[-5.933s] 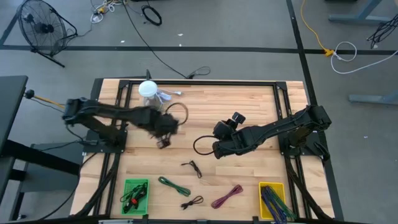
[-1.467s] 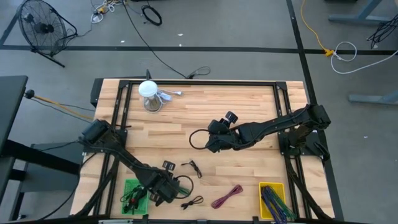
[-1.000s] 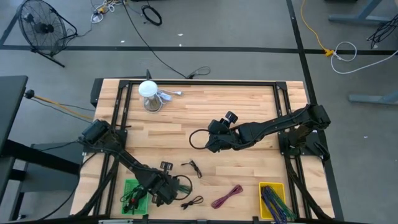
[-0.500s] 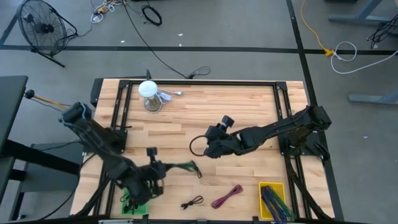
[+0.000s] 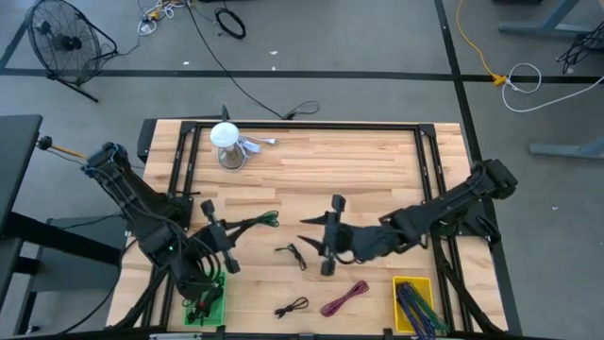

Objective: Pick & Place USB Port
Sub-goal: Put the black green charger cable into the yellow bin

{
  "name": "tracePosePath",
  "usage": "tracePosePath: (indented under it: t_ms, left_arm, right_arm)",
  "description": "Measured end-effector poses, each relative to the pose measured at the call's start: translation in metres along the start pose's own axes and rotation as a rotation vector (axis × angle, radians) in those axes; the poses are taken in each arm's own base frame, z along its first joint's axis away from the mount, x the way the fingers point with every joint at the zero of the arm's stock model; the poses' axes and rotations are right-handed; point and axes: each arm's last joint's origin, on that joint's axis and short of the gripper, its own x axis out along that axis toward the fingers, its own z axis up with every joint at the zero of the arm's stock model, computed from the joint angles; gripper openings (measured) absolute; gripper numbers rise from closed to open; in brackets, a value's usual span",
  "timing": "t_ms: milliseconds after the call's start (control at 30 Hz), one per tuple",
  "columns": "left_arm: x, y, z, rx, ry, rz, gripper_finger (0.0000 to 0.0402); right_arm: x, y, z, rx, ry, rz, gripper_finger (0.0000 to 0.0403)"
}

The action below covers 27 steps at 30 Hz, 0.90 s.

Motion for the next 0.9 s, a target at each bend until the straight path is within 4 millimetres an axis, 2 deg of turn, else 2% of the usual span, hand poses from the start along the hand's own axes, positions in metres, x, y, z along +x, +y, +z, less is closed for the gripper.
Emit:
tracePosePath:
  t_ms: [200,467,767,900]
  left_arm:
    - [0.001,-0.003,0.005,-0.024,-0.024,-0.001,0.0007]
    - [0.014,-0.013,0.038,-0.002,-0.103,-0.179,0.0007]
    - [0.048,-0.01,0.047,-0.006,-0.11,-0.229,0.0007]
    - [0.064,-0.012,0.052,-0.001,-0.146,-0.308,0.0007]
  right_arm:
    - [-0.014,0.011,0.015,-0.055,-0.119,0.036,0.0164]
    - [-0.019,0.015,0.021,-0.111,-0.181,0.039,0.0164]
    - [-0.021,0.012,0.028,-0.131,-0.223,-0.037,0.0164]
    - [-0.021,0.011,0.029,-0.124,-0.234,-0.044,0.0164]
